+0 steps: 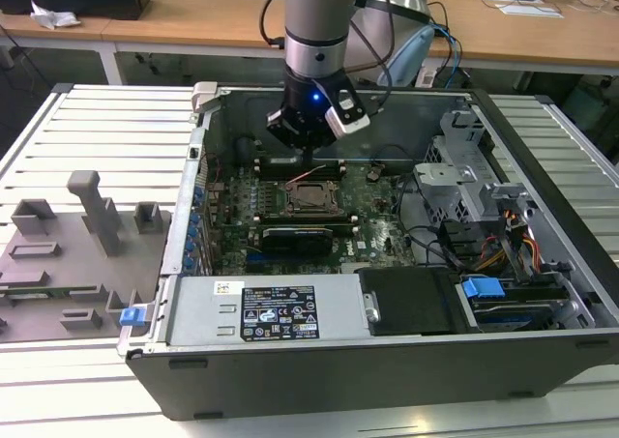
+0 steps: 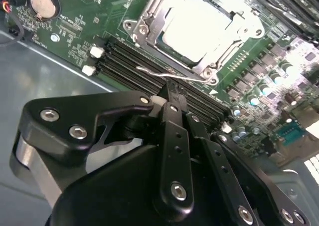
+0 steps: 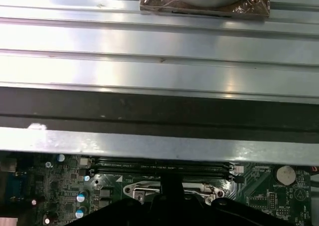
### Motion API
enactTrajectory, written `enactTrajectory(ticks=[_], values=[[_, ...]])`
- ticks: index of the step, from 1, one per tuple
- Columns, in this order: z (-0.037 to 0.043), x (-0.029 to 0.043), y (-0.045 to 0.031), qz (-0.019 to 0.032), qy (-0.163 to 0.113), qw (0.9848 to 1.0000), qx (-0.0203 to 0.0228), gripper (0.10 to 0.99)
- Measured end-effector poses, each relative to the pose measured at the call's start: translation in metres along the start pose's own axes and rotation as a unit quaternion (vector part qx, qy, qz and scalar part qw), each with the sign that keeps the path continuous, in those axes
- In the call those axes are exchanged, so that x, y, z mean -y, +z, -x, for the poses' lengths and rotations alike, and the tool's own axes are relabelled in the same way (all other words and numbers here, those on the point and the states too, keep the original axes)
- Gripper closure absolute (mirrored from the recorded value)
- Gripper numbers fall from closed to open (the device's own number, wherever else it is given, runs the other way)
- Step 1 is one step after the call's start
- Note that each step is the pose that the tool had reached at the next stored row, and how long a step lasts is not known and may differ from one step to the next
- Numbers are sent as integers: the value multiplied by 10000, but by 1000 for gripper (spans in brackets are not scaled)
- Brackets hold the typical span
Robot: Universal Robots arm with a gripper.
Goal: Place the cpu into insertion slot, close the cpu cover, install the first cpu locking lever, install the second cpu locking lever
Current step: 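Install the first cpu locking lever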
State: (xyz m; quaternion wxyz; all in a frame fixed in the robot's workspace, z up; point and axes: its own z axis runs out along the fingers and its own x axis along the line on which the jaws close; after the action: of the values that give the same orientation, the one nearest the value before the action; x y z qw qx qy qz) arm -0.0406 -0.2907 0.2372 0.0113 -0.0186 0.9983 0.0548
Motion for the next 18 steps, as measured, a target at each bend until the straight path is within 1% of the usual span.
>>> enactTrajectory(ticks=[2, 5, 9, 10, 16, 18], values=[[26, 3, 21, 0, 14, 10000, 2, 980], [33, 5, 82, 1, 15, 10000, 2, 980], [64, -1, 122, 1, 15, 10000, 2, 980], [91, -2, 148, 1, 15, 10000, 2, 980], [145, 0, 207, 1, 15, 10000, 0, 980], [176, 3, 240, 1, 16, 10000, -1, 980]])
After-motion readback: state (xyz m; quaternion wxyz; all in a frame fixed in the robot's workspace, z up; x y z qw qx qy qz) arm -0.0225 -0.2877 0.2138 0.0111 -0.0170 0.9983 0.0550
